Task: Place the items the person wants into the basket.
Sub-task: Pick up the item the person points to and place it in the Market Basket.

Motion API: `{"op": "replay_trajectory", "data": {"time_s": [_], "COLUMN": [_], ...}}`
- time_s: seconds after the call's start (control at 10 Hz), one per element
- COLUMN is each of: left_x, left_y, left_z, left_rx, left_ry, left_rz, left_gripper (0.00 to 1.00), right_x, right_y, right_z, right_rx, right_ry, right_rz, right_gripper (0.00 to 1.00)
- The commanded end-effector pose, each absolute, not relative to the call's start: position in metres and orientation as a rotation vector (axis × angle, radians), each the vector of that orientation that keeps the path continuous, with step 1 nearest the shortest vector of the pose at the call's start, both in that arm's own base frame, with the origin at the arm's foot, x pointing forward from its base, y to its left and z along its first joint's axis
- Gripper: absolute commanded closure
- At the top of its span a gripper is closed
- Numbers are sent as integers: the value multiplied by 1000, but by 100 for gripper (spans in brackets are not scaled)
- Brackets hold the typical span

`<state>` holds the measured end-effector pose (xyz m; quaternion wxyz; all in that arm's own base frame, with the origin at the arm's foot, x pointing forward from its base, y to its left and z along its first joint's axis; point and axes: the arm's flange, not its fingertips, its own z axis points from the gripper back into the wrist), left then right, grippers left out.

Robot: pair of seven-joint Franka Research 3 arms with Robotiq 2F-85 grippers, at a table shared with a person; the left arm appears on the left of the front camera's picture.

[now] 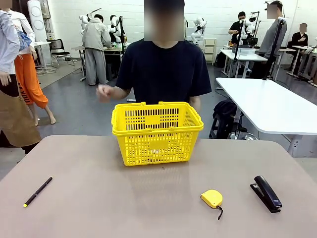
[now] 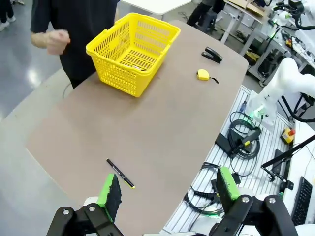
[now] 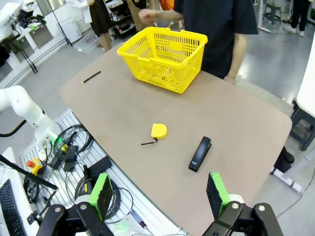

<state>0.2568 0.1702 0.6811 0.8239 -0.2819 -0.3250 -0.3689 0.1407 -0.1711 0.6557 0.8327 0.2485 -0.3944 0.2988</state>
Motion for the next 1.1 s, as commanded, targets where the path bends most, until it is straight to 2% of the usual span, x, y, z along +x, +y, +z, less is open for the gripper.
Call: {"op": "replay_trajectory", "data": {"time_s": [0.0,0.3,1.0], "left_x": [252,254,251], "left_y": [160,161,166], "left_z": [671,670,678], "left_rx": [-563,-544,-569], "left_ry": [-755,-704,-721], "left_rz": [-787,-758,-773], "left_gripper": [0,0,0], "right_x": [141,141,141], "right_y": [-170,-170,-170], "right_z": [655,655,655], "right_rx": [532,532,532], "right_ry": [-837,-837,-837], "right_rz": [641,641,641], "right_gripper": [0,0,0]}}
